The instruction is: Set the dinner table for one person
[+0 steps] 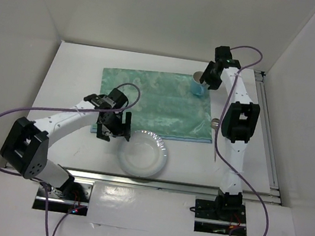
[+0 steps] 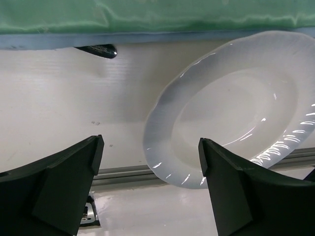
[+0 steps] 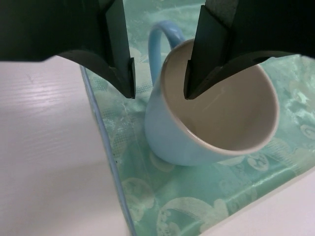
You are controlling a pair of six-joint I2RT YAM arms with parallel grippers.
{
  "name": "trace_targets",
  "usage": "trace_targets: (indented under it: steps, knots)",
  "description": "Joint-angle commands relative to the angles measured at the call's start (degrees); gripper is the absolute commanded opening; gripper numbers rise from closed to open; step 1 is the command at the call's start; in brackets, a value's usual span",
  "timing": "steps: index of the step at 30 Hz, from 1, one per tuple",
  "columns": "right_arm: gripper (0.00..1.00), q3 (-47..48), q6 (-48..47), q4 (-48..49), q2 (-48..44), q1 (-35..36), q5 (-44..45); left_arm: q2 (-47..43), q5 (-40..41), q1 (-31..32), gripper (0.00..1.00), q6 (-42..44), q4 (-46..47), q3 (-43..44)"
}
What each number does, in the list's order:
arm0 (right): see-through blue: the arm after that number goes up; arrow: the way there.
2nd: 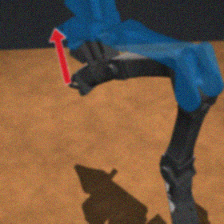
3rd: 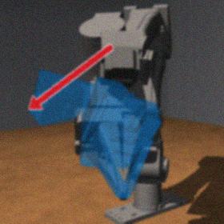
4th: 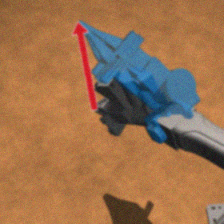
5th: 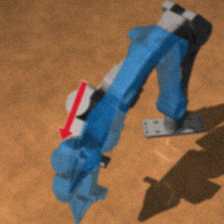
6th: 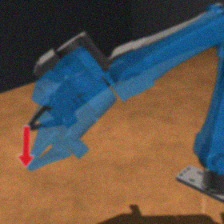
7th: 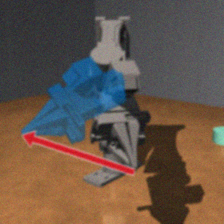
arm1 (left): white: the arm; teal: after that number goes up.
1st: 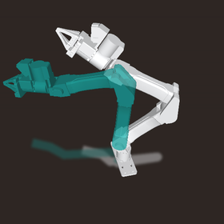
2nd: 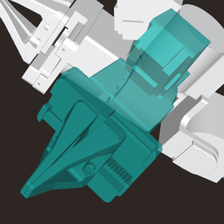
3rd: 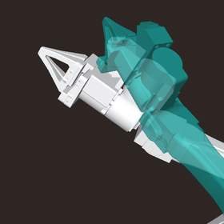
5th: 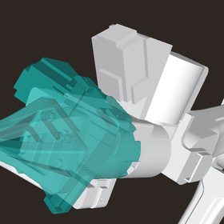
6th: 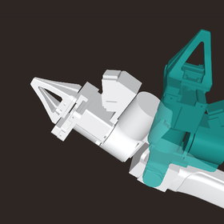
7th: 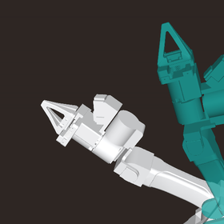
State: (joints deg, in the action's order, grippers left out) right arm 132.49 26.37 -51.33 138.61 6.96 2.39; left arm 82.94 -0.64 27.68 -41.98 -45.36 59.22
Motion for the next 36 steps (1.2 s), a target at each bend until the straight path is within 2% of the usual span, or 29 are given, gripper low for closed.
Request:
trace_targets:
  steps: [1,3,4,7,8,12,19,23,25,26,28,31,32,33,35,36]
  knots:
    - [0.56,2.8,0.1,3.2,-2.8,-0.3,-2.2,-2.3,-3.9,0.3,0.97,-1.3,4.0,-2.3]
    - [0.61,2.8,0.1,3.2,-3.9,-0.3,-3.7,-2.3,-4.6,0.3,0.96,-1.3,5.0,-3.4]
    - [0.69,2.8,0.1,3.2,-3.9,-0.3,-3.7,-2.3,-5.3,0.3,0.96,-1.3,6.4,-4.3]
    - [0.82,0.9,0.1,3.7,-7.0,-0.3,-3.7,-2.3,-7.2,0.3,0.94,-0.7,7.1,-5.4]
    - [0.89,-0.6,0.1,3.7,-8.1,-0.3,-3.7,-2.3,-8.0,0.3,0.94,-0.7,9.0,-6.2]
    - [1.0,-3.2,-0.4,5.2,-14.9,-0.3,-2.6,-1.6,-10.0,0.3,0.93,-0.2,10.8,-8.4]
    - [1.0,-6.9,-1.5,5.2,-24.4,-0.3,-0.8,1.8,-11.6,0.8,0.88,-0.2,17.6,-11.8]
    - [1.0,-12.3,-2.0,6.2,-31.1,-0.3,0.3,4.5,-6.1,3.3,0.85,-0.2,18.8,-11.2]
    - [1.0,-15.1,-2.5,6.2,-34.6,-0.3,1.9,4.5,-6.1,4.0,0.83,-0.2,20.1,-11.1]
    - [0.98,-15.9,-3.2,6.2,-35.7,-0.3,1.9,4.5,-6.1,4.5,0.76,-0.2,20.9,-11.1]
    - [0.9,-18.9,-3.7,6.2,-38.0,-0.3,2.5,4.5,-6.7,4.5,0.71,-0.2,23.0,-11.8]
    - [0.89,-27.0,-3.7,5.4,-45.8,-0.3,3.9,5.1,-6.7,5.0,0.52,0.3,23.0,-12.6]
    - [0.89,-29.2,-3.7,6.1,-47.6,-0.8,3.9,5.1,-6.7,5.0,0.44,0.3,23.0,-12.6]
    - [0.89,-31.1,-3.7,6.2,-49.1,-0.8,3.9,5.1,-6.7,5.0,0.29,0.3,23.0,-12.6]
    - [0.81,-35.4,-4.7,6.2,-52.5,-1.9,3.9,5.1,-7.4,5.0,0.11,0.3,23.0,-12.6]
    - [0.81,-36.2,-4.7,6.2,-53.1,-2.0,3.9,5.1,-7.9,5.0,0.0,0.3,22.4,-12.6]
